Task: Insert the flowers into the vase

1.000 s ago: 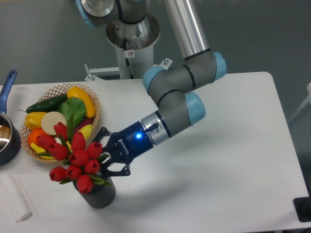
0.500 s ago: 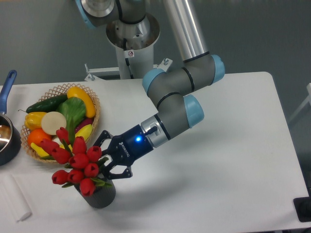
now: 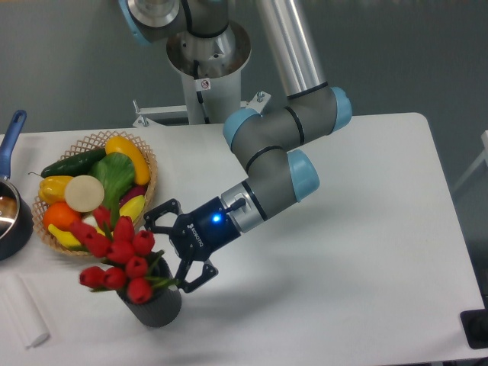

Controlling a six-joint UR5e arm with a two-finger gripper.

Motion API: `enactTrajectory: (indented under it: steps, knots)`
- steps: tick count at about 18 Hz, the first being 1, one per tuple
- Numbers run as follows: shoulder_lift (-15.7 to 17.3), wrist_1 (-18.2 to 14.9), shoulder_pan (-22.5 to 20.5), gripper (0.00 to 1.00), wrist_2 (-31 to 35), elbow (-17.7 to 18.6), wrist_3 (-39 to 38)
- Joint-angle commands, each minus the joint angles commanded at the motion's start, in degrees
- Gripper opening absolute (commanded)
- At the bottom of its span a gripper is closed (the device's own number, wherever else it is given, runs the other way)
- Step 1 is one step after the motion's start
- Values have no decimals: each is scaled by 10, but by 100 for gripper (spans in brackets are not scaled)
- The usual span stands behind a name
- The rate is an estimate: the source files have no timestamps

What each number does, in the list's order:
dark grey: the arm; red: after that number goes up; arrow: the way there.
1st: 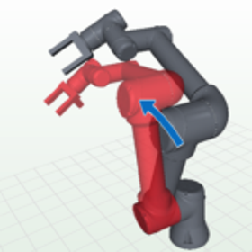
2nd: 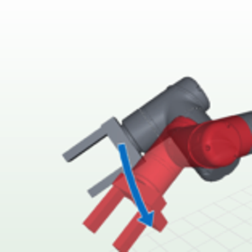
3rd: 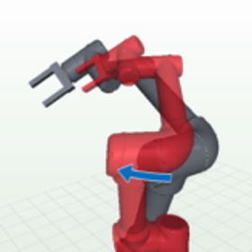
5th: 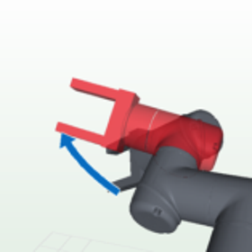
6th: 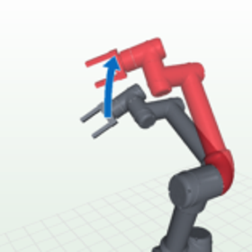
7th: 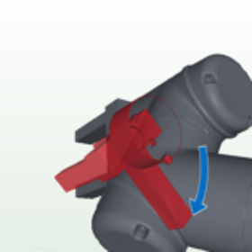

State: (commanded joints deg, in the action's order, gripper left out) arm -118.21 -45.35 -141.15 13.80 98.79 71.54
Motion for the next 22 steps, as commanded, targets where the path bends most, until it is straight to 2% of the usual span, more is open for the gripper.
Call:
enactTrajectory:
  steps: [5, 8, 11, 14, 17, 22]
  knots:
    - [18, 1, -1, 100, 104, -5, 7]
    - [26, 2, -2, 100, 114, -7, 8]
    - [48, 2, -4, 100, 146, -17, 7]
    - [75, 1, -13, 100, 224, -25, 7]
    - [123, 1, -39, 100, 338, -13, 7]
    - [202, -11, -83, 100, 423, -14, 0]
